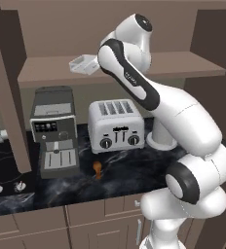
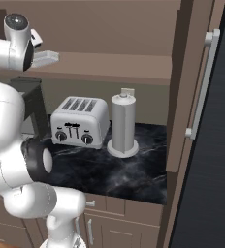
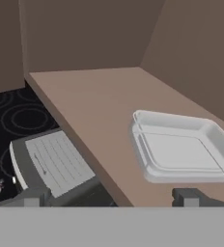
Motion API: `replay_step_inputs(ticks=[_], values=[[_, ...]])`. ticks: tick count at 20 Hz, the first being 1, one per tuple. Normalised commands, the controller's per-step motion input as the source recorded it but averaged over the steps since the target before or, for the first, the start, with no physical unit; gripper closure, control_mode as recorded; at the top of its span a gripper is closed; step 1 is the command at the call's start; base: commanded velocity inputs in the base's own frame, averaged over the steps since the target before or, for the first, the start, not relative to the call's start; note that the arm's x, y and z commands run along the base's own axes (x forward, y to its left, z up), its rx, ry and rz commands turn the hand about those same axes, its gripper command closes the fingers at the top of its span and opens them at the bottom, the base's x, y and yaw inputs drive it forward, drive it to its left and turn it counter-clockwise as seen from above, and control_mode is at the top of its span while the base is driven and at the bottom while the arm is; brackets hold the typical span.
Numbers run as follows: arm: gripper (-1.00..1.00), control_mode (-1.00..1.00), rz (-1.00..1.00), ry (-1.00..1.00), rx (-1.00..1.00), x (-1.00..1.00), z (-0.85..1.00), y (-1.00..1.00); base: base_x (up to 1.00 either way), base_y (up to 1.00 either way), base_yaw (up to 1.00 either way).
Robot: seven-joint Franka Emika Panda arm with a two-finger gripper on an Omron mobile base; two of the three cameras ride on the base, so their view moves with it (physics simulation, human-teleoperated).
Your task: Retrieve the tupperware from the cabinet, then place the raw meat into the tupperware to avoid contamination.
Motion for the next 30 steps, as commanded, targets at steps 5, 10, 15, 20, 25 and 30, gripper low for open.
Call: replay_step_inputs(ticks=[5,10,15,20,25,30], values=[[-1.00,-1.00,0.00,0.00,-0.01,0.19,-0.12,0.10,0.00,0.00,0.00],[-1.00,-1.00,0.00,0.00,0.00,0.23,-0.05,0.09,0.00,0.00,0.00],[-1.00,-1.00,-0.01,0.00,0.00,0.30,0.00,0.05,0.00,0.00,0.00],[-1.00,-1.00,-0.02,0.00,0.00,0.32,-0.01,0.04,0.00,0.00,0.00],[-1.00,-1.00,-0.02,0.00,0.00,0.28,-0.06,0.05,0.00,0.00,0.00],[-1.00,-1.00,-0.02,0.02,0.00,0.26,-0.11,0.10,0.00,0.00,0.00]])
